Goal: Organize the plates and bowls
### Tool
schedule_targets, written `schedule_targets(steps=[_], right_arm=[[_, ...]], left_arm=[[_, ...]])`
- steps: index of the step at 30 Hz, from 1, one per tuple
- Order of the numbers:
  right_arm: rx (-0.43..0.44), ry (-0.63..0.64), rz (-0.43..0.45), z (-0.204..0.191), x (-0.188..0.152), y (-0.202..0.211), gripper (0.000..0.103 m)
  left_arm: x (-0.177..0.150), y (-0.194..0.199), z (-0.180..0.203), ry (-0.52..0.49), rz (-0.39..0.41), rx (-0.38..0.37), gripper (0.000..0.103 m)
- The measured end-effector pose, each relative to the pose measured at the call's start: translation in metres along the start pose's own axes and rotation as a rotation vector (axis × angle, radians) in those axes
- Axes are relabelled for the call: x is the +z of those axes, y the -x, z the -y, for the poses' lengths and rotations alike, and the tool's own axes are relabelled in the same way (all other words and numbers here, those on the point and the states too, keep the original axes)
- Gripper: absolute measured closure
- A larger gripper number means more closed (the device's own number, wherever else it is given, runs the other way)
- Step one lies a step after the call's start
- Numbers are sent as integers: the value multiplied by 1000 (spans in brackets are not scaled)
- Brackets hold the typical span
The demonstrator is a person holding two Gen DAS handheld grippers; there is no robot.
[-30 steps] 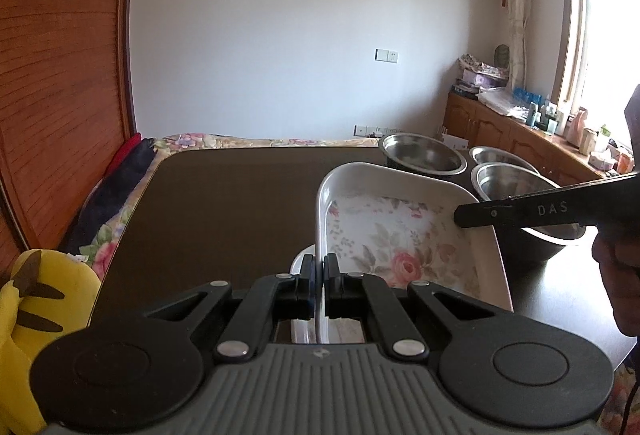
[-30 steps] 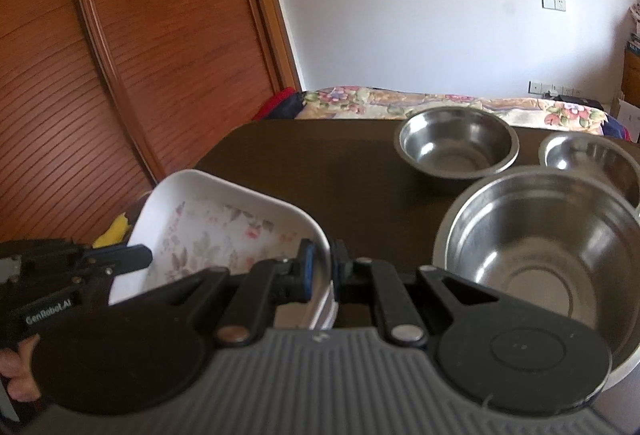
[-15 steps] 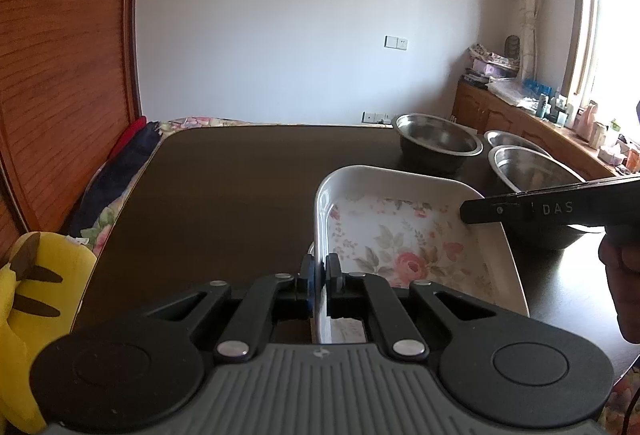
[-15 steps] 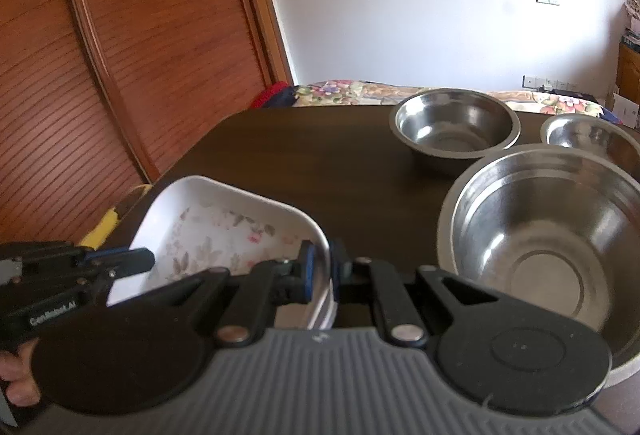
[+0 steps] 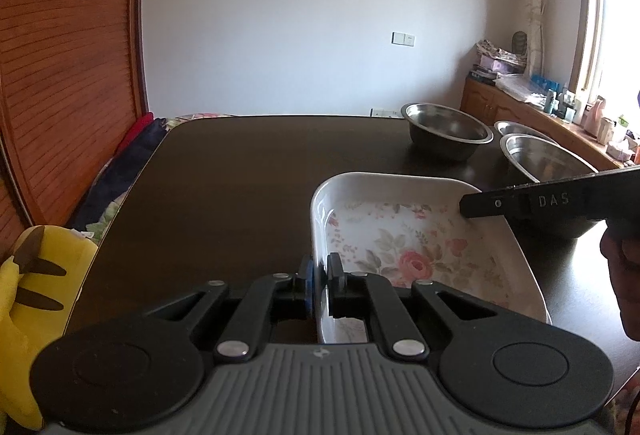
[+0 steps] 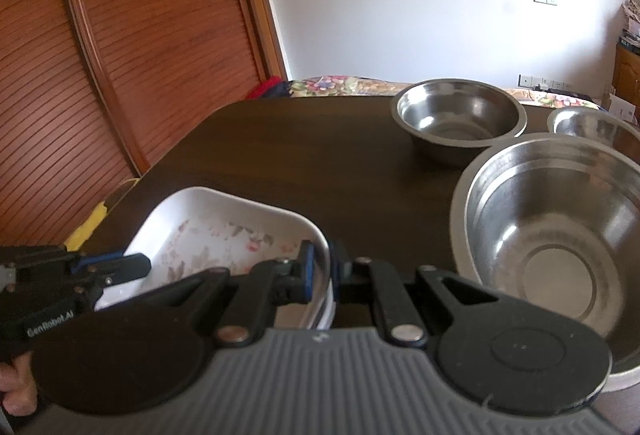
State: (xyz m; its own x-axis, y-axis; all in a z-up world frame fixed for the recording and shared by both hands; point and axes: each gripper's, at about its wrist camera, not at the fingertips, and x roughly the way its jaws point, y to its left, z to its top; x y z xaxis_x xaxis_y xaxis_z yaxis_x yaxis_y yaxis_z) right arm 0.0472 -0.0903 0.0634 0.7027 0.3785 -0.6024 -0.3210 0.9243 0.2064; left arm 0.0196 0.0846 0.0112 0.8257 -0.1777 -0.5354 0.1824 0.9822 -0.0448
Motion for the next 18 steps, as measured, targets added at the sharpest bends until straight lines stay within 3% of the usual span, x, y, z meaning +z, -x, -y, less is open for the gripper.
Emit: schedule_targets(steps=[14,18], right_arm=[[-3,18,14,0,-3,0,92],[-30,82,27,-10,-8,1,91]], left_arm=[[-3,-2,0,-1,-1,1,83],[-4,-3,-3,5,-7,-1,83]])
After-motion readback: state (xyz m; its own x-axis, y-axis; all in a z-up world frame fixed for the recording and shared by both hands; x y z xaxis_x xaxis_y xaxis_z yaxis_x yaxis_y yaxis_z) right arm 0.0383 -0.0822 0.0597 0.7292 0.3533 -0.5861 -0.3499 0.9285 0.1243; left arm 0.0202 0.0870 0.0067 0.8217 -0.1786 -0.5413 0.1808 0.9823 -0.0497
